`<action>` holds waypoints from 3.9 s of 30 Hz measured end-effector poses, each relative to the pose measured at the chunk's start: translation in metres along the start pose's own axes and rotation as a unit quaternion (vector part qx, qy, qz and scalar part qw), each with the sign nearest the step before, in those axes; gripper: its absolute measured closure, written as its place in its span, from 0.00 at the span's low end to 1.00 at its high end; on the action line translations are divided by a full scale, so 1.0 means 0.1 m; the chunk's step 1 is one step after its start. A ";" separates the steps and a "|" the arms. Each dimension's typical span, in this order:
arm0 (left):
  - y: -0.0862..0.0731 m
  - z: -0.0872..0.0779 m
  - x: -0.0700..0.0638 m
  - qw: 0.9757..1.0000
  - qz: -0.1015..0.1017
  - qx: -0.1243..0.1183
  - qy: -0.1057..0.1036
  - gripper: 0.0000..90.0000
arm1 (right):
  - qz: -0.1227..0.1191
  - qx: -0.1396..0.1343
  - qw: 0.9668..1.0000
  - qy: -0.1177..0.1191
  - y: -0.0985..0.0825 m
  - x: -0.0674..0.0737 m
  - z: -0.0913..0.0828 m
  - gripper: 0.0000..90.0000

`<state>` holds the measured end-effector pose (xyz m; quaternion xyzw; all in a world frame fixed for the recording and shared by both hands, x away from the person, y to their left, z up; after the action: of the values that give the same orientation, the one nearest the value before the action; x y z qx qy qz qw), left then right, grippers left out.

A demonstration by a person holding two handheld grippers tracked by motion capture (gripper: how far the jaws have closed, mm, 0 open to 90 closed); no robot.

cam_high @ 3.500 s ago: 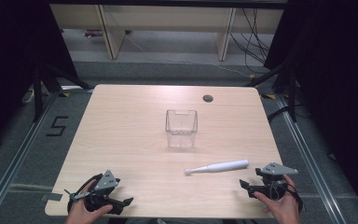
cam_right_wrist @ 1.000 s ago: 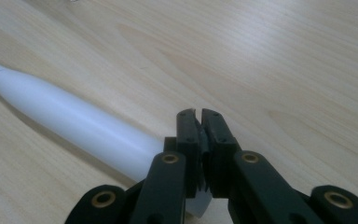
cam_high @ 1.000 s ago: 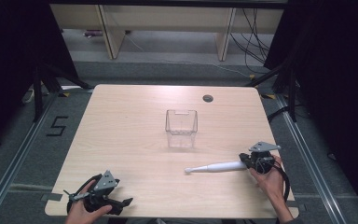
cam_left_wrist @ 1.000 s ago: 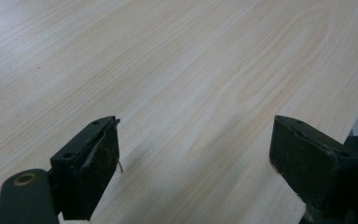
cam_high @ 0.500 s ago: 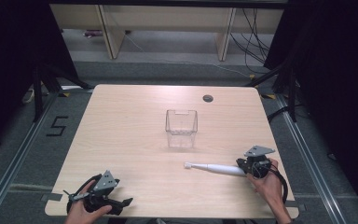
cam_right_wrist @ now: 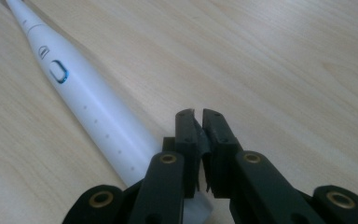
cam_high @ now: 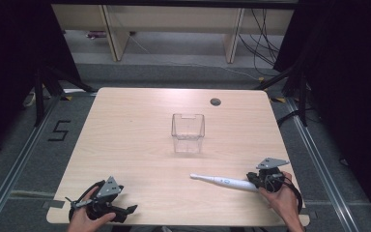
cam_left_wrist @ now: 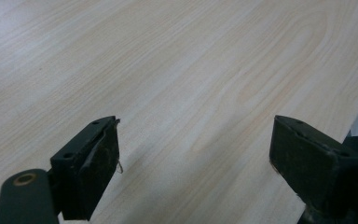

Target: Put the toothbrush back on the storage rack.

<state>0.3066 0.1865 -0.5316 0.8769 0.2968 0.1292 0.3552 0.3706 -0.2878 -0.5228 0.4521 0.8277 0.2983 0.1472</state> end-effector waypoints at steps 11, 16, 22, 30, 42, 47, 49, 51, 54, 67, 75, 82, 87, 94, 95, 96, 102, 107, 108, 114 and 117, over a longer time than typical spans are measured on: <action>0.00 0.01 0.00 1.000 0.001 0.001 0.000 0.17 | 0.007 0.010 1.000 0.013 -0.13 0.20 -0.09 0.94; 0.00 0.00 0.00 1.000 -0.001 0.000 0.001 0.17 | -0.028 0.013 0.999 0.010 -0.16 0.22 -0.14 0.94; 0.00 0.01 0.00 1.000 0.001 0.001 0.000 0.17 | -0.023 0.017 0.999 0.016 -0.21 0.31 -0.18 0.94; 0.00 0.00 0.00 1.000 0.001 0.001 0.002 0.17 | -0.031 0.017 0.999 0.025 -0.22 0.38 -0.19 0.93; 0.00 0.00 0.00 1.000 -0.001 0.001 0.003 0.17 | -0.039 0.016 0.999 0.011 -0.14 0.38 -0.29 0.78; 0.00 0.00 0.01 1.000 -0.003 -0.001 0.005 0.17 | -0.051 0.016 0.998 0.018 0.01 0.44 -0.38 0.69; 0.00 0.00 0.01 1.000 -0.004 0.000 0.004 0.17 | -0.067 0.016 0.997 0.025 0.11 0.46 -0.39 0.66; 0.00 0.00 0.01 1.000 -0.003 -0.001 0.004 0.17 | -0.071 0.018 0.997 0.030 0.13 0.48 -0.38 0.66; 0.00 0.00 0.01 1.000 -0.004 0.000 0.004 0.17 | -0.070 0.034 0.996 0.047 0.24 0.54 -0.32 0.63; 0.01 -0.01 0.02 1.000 0.005 0.003 0.003 0.17 | -0.137 0.121 0.981 0.068 0.43 0.73 -0.09 0.62; 0.02 0.00 0.01 1.000 0.003 0.001 0.002 0.17 | -0.154 0.176 0.970 0.066 0.45 0.80 0.07 0.62; 0.01 0.00 0.02 1.000 0.005 0.003 0.001 0.17 | -0.160 0.212 0.962 0.067 0.47 0.82 0.18 0.65; 0.01 0.00 0.01 1.000 0.002 0.002 -0.003 0.17 | -0.156 0.229 0.958 0.071 0.47 0.83 0.21 0.67; 0.01 0.00 0.01 1.000 0.000 0.001 -0.001 0.17 | -0.165 0.261 0.949 0.066 0.49 0.82 0.25 0.70; 0.01 0.00 0.00 1.000 -0.002 0.003 -0.004 0.17 | -0.165 0.265 0.948 0.067 0.49 0.82 0.26 0.70; 0.01 0.00 0.00 1.000 -0.003 0.001 -0.003 0.17 | -0.167 0.269 0.946 0.068 0.49 0.81 0.27 0.71; 0.01 0.00 0.01 1.000 0.006 0.005 0.000 0.17 | -0.167 0.281 0.942 0.069 0.50 0.81 0.32 0.73; 0.01 0.01 0.01 1.000 0.005 0.006 -0.001 0.17 | -0.172 0.291 0.939 0.063 0.51 0.80 0.32 0.74; 0.01 0.01 0.01 1.000 0.005 0.005 -0.001 0.17 | -0.176 0.295 0.937 0.067 0.51 0.82 0.32 0.74; 0.01 0.01 0.01 1.000 0.005 0.006 -0.001 0.17 | -0.178 0.304 0.934 0.063 0.53 0.84 0.34 0.74; 0.01 0.01 0.01 1.000 0.006 0.005 -0.001 0.17 | -0.180 0.307 0.933 0.062 0.52 0.84 0.33 0.74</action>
<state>0.3080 0.1855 -0.5318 0.8807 0.2918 0.1291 0.3500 0.3766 -0.1842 -0.5137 0.2993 0.9538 0.0255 0.0013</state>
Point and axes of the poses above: each handheld gripper's, and its own axes: z roughly forward along the jaws, y roughly out of its top, x roughly to its left, the point moved 4 cm from there along z, roughly forward along the jaws, and after that the axes turned 5 degrees about z, right-handed, at the moved point
